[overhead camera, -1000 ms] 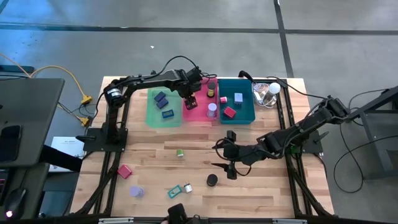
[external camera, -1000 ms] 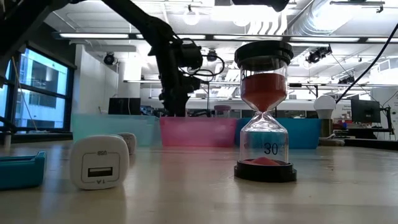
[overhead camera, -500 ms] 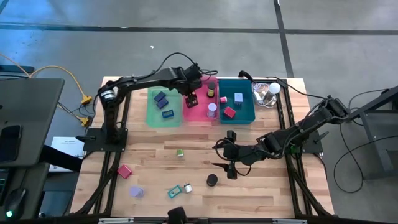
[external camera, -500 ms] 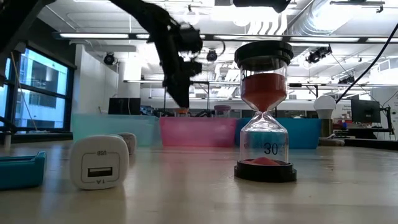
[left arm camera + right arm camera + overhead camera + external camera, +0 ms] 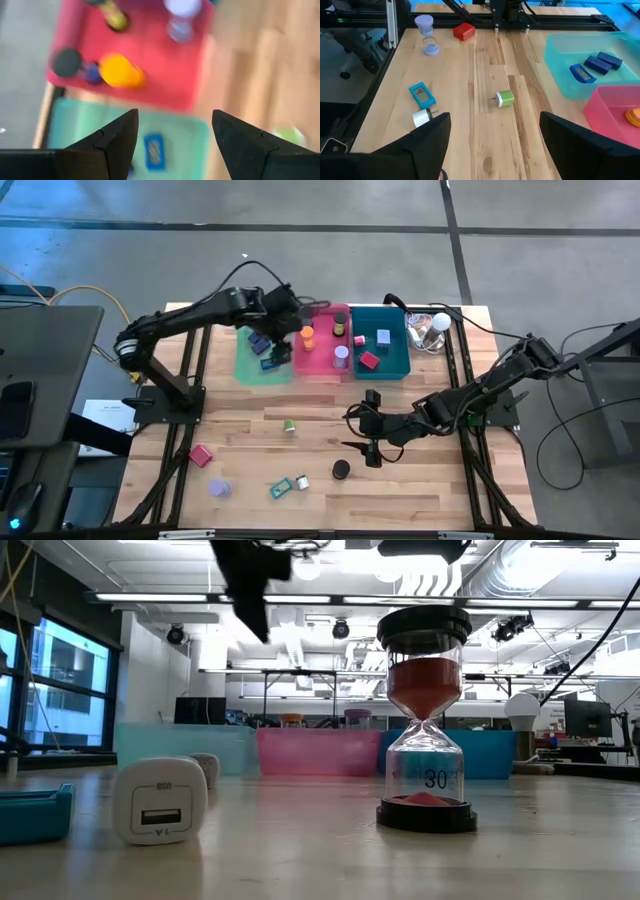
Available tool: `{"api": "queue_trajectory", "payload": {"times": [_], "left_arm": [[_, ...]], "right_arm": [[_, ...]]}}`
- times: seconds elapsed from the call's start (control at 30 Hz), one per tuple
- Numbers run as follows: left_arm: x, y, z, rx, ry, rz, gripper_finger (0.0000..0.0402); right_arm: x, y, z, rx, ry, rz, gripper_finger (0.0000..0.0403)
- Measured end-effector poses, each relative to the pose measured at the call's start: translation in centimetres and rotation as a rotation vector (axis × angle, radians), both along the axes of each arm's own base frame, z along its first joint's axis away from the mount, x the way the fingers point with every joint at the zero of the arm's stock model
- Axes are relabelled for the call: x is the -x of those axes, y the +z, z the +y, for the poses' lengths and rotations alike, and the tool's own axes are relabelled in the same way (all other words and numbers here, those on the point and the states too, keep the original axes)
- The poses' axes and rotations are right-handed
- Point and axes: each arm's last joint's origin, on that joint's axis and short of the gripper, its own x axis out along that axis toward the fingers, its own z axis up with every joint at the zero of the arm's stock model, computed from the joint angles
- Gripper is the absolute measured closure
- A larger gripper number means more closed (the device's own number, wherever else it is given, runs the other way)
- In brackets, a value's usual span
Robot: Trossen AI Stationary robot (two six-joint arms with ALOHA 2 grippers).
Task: Pick & Place Office items
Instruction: Put the red charger adapter into the blue bin
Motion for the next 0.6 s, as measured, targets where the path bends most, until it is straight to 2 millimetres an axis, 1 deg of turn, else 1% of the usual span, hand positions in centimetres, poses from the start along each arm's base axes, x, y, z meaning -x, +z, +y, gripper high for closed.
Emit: {"api": "queue_trajectory", "payload": {"times": [0.1,0.2,0.33,0.4,0.6], "left_arm": [[1.8,0.8,-2.2,0.088,0.001,0.053,0.0155],[3.8,1.4,-4.5,0.196,0.041,0.134,0.0155],[5.6,1.8,-7.2,0.313,0.19,0.224,0.0155],[6.1,1.8,-8.5,0.324,0.227,0.262,0.0155],[6.1,1.4,-12.9,0.292,0.06,0.314,0.0155]], "right_arm": [[0.0,0.0,0.0,0.001,0.0,0.002,0.0109],[0.0,0.0,0.0,0.002,0.0,0.003,0.0109],[0.0,-0.1,0.0,0.003,0.0,0.006,0.0109],[0.0,-0.1,0.0,0.006,0.002,0.006,0.0109],[0.0,-0.1,0.0,0.013,0.01,0.007,0.0109]]}}
